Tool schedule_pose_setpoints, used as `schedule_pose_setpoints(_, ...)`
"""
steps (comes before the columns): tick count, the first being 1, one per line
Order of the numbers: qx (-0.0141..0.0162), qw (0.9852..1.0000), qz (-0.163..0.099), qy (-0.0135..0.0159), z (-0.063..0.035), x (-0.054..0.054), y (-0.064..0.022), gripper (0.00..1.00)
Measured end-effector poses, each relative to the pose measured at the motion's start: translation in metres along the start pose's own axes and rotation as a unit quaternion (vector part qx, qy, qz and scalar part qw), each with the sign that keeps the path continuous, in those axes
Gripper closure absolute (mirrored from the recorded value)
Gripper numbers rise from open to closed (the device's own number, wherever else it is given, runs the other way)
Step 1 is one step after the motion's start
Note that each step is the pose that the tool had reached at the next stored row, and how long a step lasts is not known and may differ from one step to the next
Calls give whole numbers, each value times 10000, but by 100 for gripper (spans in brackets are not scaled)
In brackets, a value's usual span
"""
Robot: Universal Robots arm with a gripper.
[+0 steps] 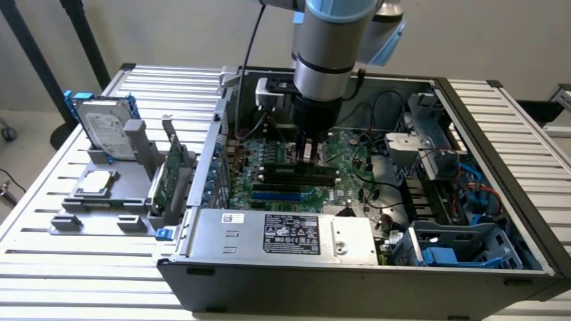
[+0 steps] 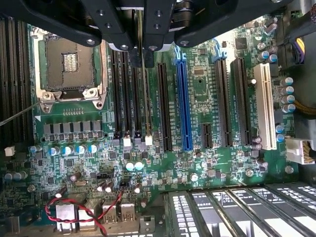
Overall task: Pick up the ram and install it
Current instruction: 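Insert the ram into the slot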
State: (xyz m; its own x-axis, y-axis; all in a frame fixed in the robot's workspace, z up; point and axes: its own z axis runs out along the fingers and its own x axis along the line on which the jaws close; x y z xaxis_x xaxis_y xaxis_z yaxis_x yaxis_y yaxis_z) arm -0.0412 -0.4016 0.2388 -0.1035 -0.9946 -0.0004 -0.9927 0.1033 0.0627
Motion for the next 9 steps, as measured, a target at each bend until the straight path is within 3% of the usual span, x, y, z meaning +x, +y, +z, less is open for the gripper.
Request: schedule_pose_setpoints(9,-21,10000,2,25,27,-6,-10,86)
